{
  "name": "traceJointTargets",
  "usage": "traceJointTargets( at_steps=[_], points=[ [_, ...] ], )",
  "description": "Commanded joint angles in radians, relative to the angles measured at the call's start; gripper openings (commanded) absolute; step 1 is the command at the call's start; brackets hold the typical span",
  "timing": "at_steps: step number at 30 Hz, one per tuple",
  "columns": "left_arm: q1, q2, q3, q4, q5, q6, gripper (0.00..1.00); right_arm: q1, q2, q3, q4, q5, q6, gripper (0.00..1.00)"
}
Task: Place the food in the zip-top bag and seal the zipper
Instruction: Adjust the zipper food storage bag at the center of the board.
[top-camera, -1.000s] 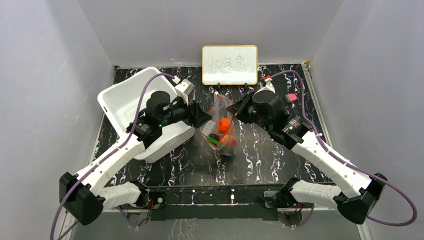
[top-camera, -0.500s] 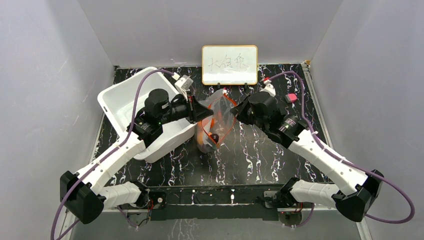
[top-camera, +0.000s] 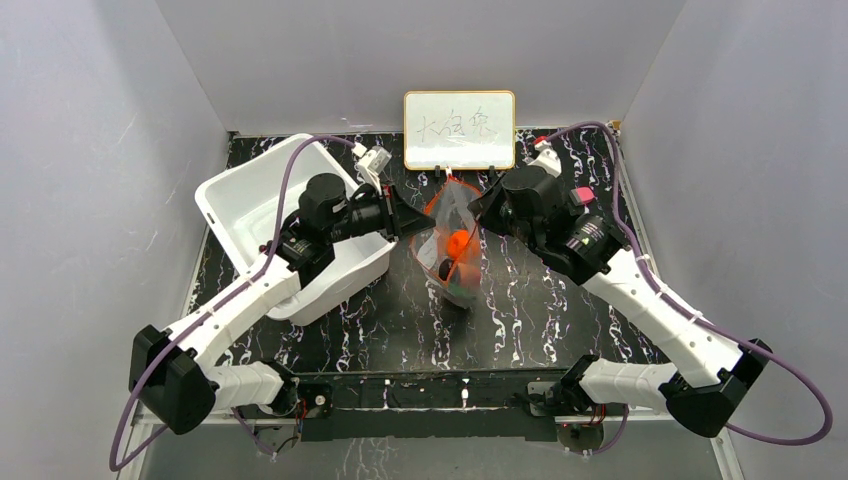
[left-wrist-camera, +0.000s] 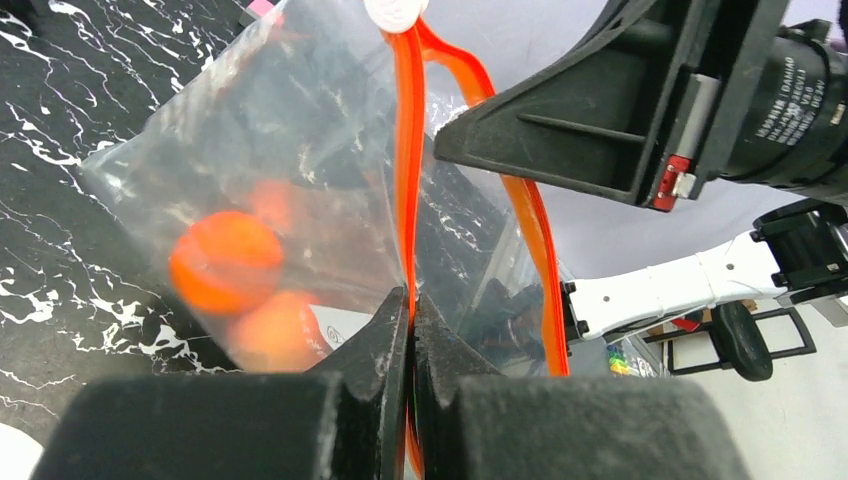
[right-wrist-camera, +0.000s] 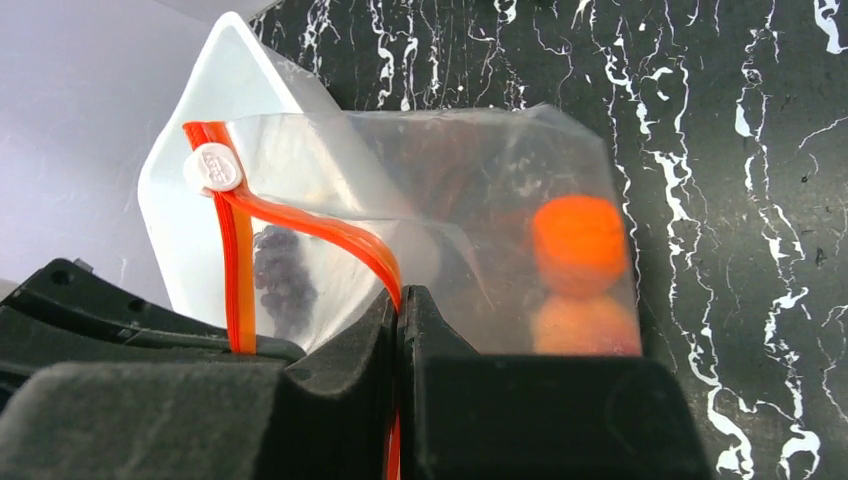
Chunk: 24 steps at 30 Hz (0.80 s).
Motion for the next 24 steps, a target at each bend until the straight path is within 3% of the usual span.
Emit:
traceJointTargets(
  at_steps=[1, 6, 11, 17, 24],
  points=[
    [-0.004, 0.014, 0.026, 0.069, 0.029, -0.042, 0.0, -0.005, -0.002, -0.016, 0.07, -0.028, -0.126, 0.02],
    [-0.003, 0.029, 0.0, 0.164, 0.055, -0.102, 0.0, -0.006, -0.037, -0.049, 0.029, -0.101, -0.324, 0.31],
    [-0.003, 0.053, 0.0, 0.204, 0.072, -0.133, 0.0, -0.005, -0.095, 0.03, -0.095, -0.195, -0.559, 0.46],
    [-0.003, 0.062, -0.001, 0.207, 0.071, -0.13, 0.0, -0.006, -0.144, 0.086, -0.126, -0.394, -0.746, 0.52],
    [-0.003, 0.065, -0.019, 0.221, 0.082, -0.138, 0.0, -0.004, -0.166, 0.003, -0.017, -0.672, -0.877, 0.53]
  ],
)
